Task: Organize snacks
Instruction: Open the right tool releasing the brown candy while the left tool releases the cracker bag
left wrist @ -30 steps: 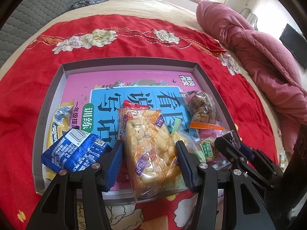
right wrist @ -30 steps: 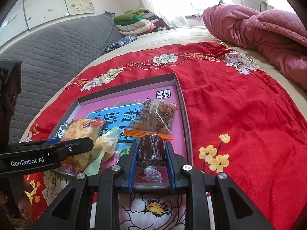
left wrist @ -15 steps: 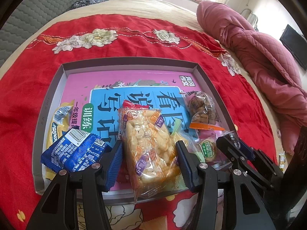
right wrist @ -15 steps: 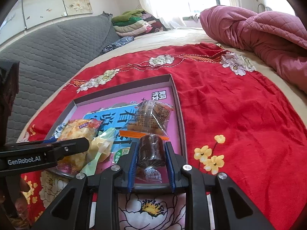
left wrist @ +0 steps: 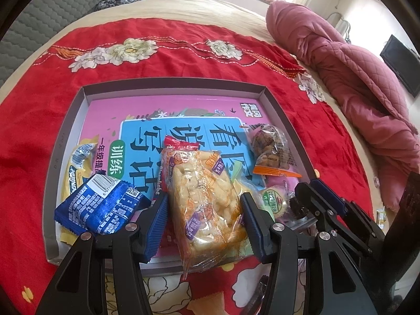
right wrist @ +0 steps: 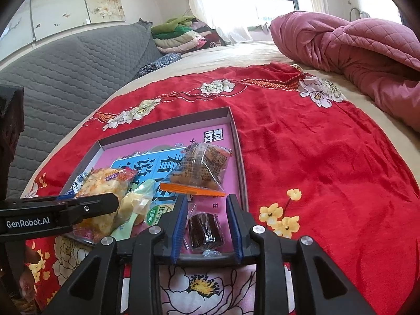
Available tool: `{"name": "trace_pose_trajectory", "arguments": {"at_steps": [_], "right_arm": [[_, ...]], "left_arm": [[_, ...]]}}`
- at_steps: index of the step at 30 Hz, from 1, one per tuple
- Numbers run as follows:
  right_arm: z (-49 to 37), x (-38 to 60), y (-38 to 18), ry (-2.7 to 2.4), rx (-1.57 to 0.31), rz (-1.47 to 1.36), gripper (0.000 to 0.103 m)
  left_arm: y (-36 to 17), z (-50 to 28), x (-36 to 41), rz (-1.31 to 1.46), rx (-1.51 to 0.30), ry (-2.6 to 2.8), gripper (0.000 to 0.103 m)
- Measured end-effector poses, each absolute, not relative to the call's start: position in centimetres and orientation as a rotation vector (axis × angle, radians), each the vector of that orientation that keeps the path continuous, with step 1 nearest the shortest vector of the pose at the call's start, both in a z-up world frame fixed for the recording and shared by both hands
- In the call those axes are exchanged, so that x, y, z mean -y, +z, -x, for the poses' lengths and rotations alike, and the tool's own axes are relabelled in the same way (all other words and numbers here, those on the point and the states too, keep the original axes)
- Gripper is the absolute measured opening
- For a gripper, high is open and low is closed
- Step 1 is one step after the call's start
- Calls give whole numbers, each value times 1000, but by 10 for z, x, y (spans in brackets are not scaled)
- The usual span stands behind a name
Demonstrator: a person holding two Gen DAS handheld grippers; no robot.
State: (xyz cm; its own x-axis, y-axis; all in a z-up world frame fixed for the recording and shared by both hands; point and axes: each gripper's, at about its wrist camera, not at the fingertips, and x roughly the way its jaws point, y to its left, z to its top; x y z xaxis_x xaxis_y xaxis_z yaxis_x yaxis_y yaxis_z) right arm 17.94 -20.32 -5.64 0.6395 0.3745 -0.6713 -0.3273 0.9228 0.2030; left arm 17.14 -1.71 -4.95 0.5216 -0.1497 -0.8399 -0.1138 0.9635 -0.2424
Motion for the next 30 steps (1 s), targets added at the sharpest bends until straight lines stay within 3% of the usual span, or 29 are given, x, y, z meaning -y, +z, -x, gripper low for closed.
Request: {"name": "trace_pose_trajectory", "arguments": {"at_steps": [30], "right_arm": [[-177, 203, -53, 389, -771, -57, 36]], "left_arm": [[-41, -168, 13, 250, -1012, -1, 60]]}}
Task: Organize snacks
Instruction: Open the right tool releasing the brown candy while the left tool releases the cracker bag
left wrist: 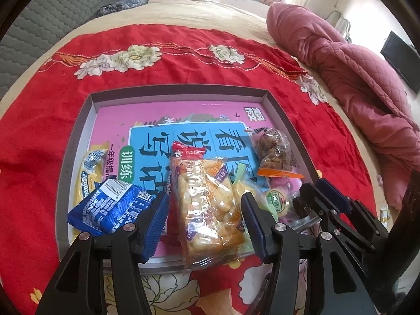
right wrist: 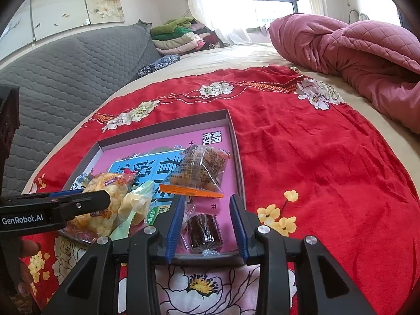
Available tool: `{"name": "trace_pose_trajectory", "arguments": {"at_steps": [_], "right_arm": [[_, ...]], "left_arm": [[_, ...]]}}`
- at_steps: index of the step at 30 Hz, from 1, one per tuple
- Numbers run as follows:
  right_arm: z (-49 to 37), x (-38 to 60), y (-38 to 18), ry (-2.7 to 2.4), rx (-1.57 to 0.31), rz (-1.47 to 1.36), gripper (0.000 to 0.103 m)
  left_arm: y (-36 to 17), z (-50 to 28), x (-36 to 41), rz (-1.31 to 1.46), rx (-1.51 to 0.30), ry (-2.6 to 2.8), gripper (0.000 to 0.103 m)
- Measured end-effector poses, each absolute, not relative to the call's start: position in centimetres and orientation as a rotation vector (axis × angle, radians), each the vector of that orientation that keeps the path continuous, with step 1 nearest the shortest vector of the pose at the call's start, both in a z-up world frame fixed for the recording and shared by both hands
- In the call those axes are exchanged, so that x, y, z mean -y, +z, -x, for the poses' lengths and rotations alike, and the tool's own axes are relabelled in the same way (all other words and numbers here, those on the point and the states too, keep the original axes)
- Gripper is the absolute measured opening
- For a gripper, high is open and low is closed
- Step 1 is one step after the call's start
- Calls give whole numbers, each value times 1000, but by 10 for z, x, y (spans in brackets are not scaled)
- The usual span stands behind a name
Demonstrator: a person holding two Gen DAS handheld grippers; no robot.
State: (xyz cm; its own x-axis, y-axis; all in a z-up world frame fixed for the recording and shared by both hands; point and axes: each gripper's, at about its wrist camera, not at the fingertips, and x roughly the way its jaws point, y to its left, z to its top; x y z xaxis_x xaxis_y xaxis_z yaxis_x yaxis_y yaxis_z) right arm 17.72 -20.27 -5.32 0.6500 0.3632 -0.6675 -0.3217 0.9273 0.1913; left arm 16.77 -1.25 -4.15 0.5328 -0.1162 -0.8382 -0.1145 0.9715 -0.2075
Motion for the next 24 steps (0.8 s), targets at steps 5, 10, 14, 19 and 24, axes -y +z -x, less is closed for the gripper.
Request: {"name": "trace_pose_trajectory", "arguments": {"at_steps": [5, 10, 14, 19, 24], "right_arm": [[-177, 203, -52, 390, -764, -58, 39], [-175, 204, -48, 394, -755, -63, 41], [-172, 204, -44, 398, -747, -56, 42], [-167, 203, -38, 402, -736, -47, 43], [-162, 202, -34, 401, -730, -41, 44]], "left_arm": [[-38, -165, 7, 267, -1004, 7, 63], [-32, -160, 3, 278, -989, 5, 64], [-26, -156, 2, 285, -981, -7, 65], [-18, -151, -1, 291, -967, -21, 65], [-12, -145, -2, 287, -962, -37, 68]]}}
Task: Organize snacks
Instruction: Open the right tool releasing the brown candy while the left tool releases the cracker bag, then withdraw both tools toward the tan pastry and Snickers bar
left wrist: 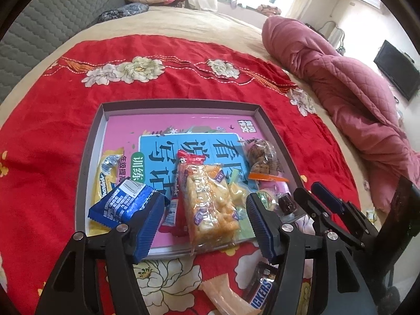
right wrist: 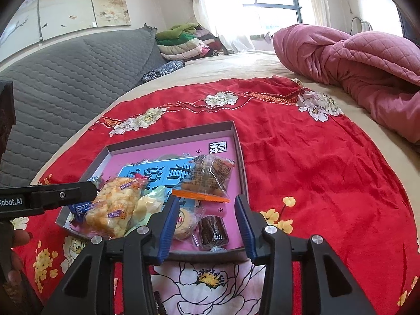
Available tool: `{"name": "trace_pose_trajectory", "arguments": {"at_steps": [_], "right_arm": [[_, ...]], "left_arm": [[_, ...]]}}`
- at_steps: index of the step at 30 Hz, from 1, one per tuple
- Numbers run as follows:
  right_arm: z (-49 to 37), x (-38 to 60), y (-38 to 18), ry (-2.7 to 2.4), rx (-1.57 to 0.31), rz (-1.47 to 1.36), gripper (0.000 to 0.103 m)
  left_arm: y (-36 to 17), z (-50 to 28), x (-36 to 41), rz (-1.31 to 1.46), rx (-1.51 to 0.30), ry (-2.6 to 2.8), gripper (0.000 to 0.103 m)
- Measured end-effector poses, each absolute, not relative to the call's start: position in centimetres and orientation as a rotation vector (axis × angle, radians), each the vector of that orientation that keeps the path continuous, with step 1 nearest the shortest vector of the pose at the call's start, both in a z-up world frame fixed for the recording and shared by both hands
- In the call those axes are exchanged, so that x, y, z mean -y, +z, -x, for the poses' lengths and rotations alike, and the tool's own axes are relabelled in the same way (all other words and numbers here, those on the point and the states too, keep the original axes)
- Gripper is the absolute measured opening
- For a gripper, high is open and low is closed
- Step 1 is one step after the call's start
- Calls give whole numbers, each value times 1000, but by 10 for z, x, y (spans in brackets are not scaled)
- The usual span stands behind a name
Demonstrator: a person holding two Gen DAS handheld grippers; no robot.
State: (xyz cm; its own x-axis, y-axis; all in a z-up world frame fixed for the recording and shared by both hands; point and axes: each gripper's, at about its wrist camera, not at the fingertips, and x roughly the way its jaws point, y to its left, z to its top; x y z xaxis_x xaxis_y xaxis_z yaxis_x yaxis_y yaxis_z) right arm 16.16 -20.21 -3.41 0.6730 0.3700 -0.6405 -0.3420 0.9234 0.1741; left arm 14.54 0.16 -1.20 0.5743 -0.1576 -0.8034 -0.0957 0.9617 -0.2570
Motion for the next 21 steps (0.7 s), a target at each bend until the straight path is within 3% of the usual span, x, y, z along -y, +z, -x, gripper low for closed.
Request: {"name": "trace_pose_trajectory", "arguments": {"at_steps": [9, 21], "right_arm": [[-151, 202, -24, 410, -723, -38, 51], [-137, 201, -19, 427, -788, -53, 52]], "left_arm": [[-6, -135, -4, 289, -965, -60, 71], [-20, -114, -3, 300, -1039, -96, 71]]}}
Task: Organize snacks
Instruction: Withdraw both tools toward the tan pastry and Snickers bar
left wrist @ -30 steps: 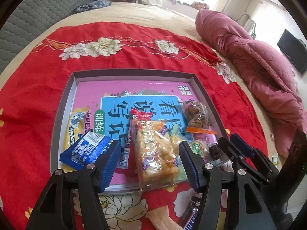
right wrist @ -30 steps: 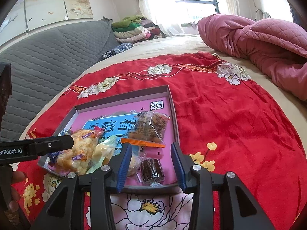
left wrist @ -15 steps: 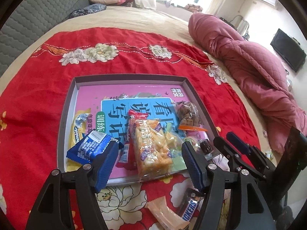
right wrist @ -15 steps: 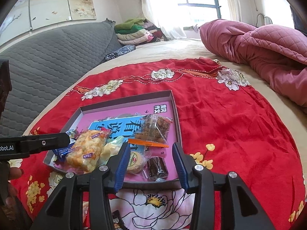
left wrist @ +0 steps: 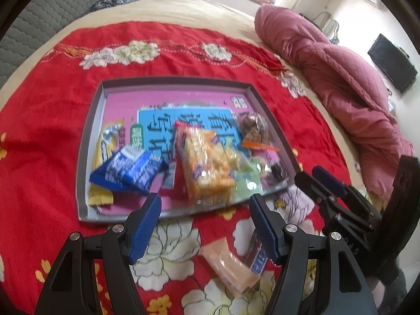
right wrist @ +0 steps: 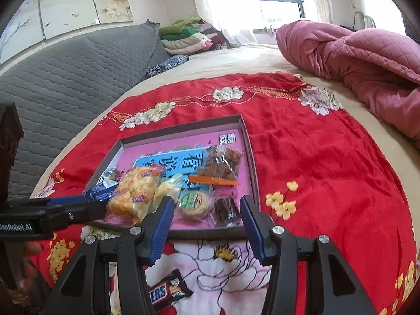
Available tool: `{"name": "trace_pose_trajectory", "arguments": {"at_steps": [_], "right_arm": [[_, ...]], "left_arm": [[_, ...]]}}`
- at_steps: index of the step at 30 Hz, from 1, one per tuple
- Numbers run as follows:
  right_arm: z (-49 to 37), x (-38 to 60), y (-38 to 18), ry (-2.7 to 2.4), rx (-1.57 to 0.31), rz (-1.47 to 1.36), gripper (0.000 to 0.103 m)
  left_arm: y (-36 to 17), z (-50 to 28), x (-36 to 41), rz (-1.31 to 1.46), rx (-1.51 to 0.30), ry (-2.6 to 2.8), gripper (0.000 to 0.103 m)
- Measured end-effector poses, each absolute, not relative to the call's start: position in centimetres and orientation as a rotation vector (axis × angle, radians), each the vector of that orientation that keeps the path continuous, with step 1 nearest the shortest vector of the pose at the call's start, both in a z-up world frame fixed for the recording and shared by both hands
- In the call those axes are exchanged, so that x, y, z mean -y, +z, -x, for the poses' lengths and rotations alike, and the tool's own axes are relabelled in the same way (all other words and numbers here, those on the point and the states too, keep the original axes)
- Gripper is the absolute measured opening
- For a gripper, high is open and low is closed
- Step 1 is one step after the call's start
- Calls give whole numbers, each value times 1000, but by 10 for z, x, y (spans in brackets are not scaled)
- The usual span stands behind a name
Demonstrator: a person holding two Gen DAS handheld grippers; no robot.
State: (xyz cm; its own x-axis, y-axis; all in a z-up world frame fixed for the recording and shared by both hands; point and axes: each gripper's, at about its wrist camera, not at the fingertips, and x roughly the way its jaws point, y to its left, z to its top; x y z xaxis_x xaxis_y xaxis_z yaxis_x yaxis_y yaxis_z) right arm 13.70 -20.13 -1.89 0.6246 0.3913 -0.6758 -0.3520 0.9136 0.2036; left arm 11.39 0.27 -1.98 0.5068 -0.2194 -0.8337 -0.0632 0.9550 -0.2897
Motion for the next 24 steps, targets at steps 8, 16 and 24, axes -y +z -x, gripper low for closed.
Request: {"name": "trace_pose_trajectory", "arguments": {"at_steps": [8, 16, 24], "right_arm": [[-127, 204, -22, 406, -844, -77, 52], [-115, 202, -25, 395, -877, -68, 52], [-107, 211, -30, 365, -925, -107, 53]], "left_arm": [[-37, -100, -8, 348, -1105, -106, 71], [-46, -94, -3, 358, -1138, -130, 71], [-53, -89, 1, 381, -1167, -157, 71]]}}
